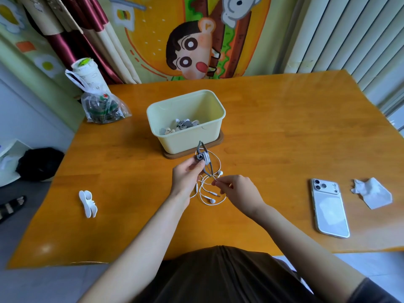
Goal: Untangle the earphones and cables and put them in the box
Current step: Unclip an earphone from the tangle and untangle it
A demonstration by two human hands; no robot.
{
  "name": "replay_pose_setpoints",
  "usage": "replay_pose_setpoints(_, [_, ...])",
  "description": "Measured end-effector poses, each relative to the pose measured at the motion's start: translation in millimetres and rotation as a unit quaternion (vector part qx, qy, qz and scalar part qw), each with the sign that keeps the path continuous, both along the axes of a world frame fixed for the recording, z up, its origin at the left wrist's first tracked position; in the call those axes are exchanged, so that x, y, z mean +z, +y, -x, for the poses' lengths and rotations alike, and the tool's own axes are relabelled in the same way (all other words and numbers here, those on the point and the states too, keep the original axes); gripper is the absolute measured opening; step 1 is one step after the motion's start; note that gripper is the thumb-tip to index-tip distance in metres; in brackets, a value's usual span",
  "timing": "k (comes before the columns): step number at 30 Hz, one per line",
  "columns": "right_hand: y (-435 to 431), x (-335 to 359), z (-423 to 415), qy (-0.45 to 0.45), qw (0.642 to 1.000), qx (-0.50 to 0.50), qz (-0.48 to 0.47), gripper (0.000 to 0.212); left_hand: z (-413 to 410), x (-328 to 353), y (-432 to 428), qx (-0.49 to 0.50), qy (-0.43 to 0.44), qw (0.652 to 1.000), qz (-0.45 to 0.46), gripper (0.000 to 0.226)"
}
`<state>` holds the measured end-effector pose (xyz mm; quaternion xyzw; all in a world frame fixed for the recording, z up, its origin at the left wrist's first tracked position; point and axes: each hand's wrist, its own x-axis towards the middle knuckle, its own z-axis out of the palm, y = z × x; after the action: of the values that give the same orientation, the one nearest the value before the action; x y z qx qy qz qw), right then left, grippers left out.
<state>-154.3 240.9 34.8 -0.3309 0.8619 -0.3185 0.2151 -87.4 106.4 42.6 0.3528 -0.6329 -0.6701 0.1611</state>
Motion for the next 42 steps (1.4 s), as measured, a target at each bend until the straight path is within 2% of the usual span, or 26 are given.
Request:
replay_pose_setpoints(2, [-1.1,3.5,-0.5,0.006,1.000,0.004,0.009,0.022,-1.1,-0.9,-1.9,-0.008,-0.001,1.000,0.030,0.019])
replay_pose_setpoints(4, [-3.3,5.8,-2.2,0.005,1.000,0.006,0.024,0.023,-2.1,-1.6,-4.9,-0.044,-0.012,0.992,0.117,0.018])
replay_pose_setpoints(10, [-2.9,13.6,5.3,0.035,0.999,-0.002,0.016,0.022,-6.1,-7.5,-12.8,-0.126,-0.081,0.939,0.309,0.022])
replay_pose_setpoints(17, [2.0,28.6,26.3,0.089,0.996,-0.026,0.007,0.019,-6.1,-8.9,-14.5,-0.217,-0.144,0.906,0.334,0.036])
replay_pose_setpoints(24, [1.2,29.7,33.9,0.106,0.993,-0.038,0.045,0.015,-7.8,-1.2,-17.6,-0.258,-0.124,0.911,0.298,0.032])
replay_pose_setpoints(30, [-2.3,30.8,38.5,0.069,0.991,-0.049,0.105,0.010,-8.2,1.9,-17.8,-0.269,-0.077,0.936,0.211,0.031])
replay_pose_setpoints(37, [-5.9,32.0,46.5,-0.031,0.986,-0.065,0.151,0.017,-10.2,11.1,-18.4,-0.299,0.020,0.954,-0.005,0.029])
replay_pose_setpoints(42, [-9.9,25.6,36.4,-0.168,0.961,-0.090,0.202,0.023,-6.1,16.3,-13.3,-0.239,0.083,0.959,-0.129,0.030])
